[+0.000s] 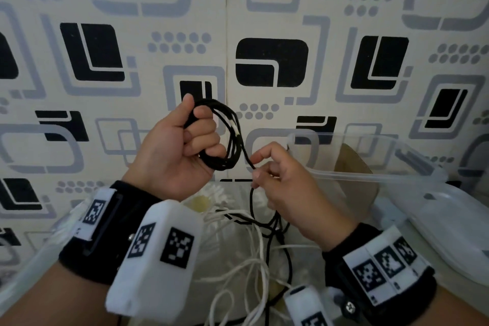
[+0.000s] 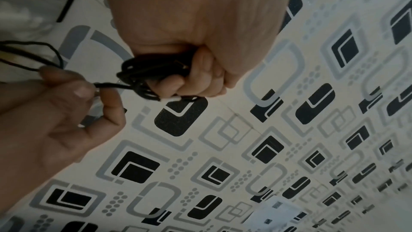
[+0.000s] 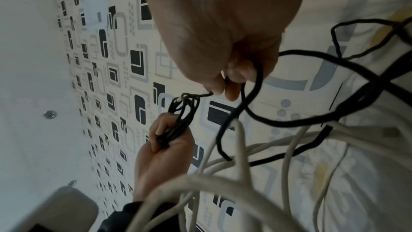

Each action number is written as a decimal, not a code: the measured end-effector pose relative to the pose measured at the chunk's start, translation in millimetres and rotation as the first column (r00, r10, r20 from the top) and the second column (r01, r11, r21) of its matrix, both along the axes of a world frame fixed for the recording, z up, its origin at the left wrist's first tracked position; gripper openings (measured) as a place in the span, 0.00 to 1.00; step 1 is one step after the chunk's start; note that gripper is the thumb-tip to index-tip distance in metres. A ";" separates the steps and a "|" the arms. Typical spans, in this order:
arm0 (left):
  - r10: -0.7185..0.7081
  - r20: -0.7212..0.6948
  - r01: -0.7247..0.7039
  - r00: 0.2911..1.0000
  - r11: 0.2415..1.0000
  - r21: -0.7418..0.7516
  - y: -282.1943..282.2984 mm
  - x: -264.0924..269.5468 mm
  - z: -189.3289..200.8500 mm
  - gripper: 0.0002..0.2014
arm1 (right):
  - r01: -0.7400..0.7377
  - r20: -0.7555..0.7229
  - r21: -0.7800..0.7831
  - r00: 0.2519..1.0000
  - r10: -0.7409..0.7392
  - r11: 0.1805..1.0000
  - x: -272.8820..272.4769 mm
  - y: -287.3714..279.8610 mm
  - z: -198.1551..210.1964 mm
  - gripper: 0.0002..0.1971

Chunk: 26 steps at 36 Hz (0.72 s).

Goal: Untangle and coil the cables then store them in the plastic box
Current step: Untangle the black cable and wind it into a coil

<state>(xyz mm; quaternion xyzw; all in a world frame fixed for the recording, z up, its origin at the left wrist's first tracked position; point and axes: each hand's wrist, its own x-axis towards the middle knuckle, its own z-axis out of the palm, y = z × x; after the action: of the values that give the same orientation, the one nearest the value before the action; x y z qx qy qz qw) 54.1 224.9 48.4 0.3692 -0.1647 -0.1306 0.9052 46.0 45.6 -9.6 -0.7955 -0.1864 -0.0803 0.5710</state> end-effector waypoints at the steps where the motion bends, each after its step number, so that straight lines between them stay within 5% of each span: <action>1: 0.001 0.005 -0.001 1.000 0.999 -0.046 0.9 1.4 -1.3 0.22 | -0.036 -0.029 0.025 0.999 0.036 0.999 -0.2 0.1 -0.7 0.12; 7: 0.030 0.076 -0.013 0.997 0.978 -0.208 0.7 4.6 -5.0 0.12 | -0.249 -0.183 0.195 0.941 0.285 0.949 -2.2 0.0 -5.2 0.26; 13: 0.189 0.147 -0.173 0.971 0.978 -0.113 -10.6 3.0 -8.3 0.08 | -0.238 -0.186 0.098 0.949 0.253 0.966 -3.6 4.4 -5.8 0.28; 17: 0.256 0.191 -0.249 0.947 0.967 -0.060 -15.1 2.8 -11.1 0.08 | -0.200 -0.123 -0.020 0.973 0.196 0.980 -6.9 8.0 -6.7 0.20; 22: 0.323 0.296 -0.373 0.899 0.919 0.130 -21.8 4.1 -17.9 0.07 | -0.182 -0.052 -0.136 0.983 0.176 0.974 -12.2 9.4 -1.9 0.14; 26: 0.316 0.478 -0.517 0.819 0.768 0.378 -23.1 1.2 -23.9 0.08 | -0.215 -0.043 -0.180 0.977 0.211 0.960 -13.8 8.3 1.2 0.14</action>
<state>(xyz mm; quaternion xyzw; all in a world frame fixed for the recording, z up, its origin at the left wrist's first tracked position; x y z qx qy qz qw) 55.4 201.8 24.4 0.6327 -0.2131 0.1160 0.7354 32.2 53.9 -8.4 -0.8210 -0.2708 0.0086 0.5026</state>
